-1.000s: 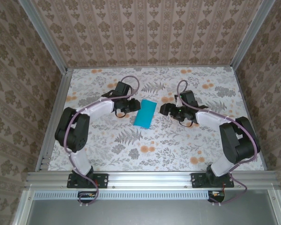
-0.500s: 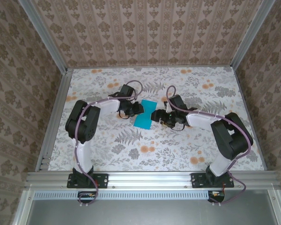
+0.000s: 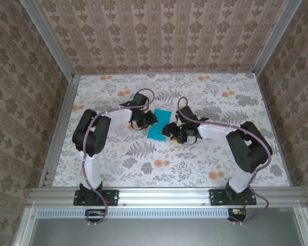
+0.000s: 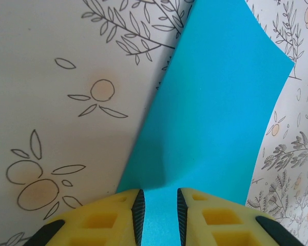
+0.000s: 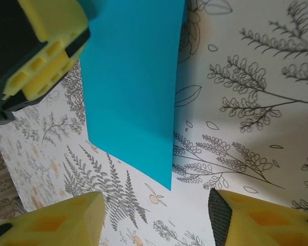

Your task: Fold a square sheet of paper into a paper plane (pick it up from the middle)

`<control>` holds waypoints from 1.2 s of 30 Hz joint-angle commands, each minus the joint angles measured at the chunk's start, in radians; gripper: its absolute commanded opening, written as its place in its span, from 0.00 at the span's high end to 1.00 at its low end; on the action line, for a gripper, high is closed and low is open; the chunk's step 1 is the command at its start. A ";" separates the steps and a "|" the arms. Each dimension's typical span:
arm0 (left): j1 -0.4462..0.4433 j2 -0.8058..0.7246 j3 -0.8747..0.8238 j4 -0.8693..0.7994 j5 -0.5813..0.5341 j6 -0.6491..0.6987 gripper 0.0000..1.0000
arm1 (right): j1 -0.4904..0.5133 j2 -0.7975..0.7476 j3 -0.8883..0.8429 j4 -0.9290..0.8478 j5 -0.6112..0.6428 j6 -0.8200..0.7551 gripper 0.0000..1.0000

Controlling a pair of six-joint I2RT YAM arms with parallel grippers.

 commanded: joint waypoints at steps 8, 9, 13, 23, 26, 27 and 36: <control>-0.009 0.007 -0.031 -0.055 -0.028 -0.029 0.73 | 0.028 0.075 0.055 0.003 -0.007 0.044 0.53; -0.009 0.007 -0.031 -0.054 -0.027 -0.030 0.73 | 0.028 0.080 0.058 0.003 -0.007 0.045 0.54; -0.009 0.005 -0.031 -0.050 -0.025 -0.030 0.72 | 0.031 0.101 0.068 0.017 -0.013 0.049 0.58; -0.005 -0.013 -0.023 -0.045 -0.005 -0.016 0.72 | 0.029 0.110 0.061 0.050 0.003 0.067 0.81; 0.000 -0.033 -0.008 -0.026 0.031 0.022 0.68 | 0.023 0.095 0.054 0.023 0.000 0.050 0.91; 0.000 -0.037 0.002 -0.026 0.043 0.042 0.66 | 0.020 0.092 0.051 0.013 -0.005 0.044 0.93; -0.005 -0.012 0.089 -0.020 0.113 0.120 0.64 | -0.019 0.044 0.028 -0.145 -0.109 -0.088 0.99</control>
